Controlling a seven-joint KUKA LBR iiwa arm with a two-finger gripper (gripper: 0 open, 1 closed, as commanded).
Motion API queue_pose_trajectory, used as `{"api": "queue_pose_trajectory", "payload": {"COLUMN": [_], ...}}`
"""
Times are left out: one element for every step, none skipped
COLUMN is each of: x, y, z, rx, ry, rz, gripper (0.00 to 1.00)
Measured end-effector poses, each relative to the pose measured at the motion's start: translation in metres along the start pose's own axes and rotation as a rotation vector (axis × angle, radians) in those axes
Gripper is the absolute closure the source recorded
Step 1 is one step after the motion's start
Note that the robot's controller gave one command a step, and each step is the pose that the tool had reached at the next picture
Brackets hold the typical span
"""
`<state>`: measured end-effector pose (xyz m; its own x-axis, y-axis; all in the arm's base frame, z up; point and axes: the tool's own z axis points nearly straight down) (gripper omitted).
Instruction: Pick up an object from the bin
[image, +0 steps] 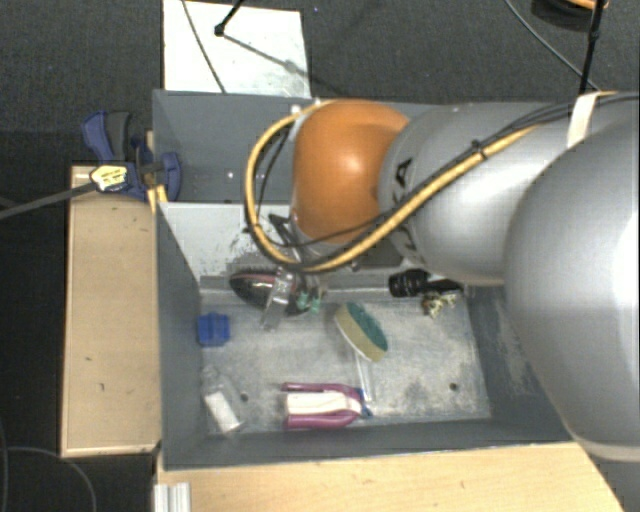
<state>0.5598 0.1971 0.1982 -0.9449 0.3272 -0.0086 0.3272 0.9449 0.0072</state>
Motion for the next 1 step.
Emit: {"api": "queue_pose_trajectory", "payload": {"x": [0.0021], "y": [-0.0062], "z": [-0.02], "rx": [0.005], "ry": [0.004], "rz": [-0.108], "gripper": [1.0]}}
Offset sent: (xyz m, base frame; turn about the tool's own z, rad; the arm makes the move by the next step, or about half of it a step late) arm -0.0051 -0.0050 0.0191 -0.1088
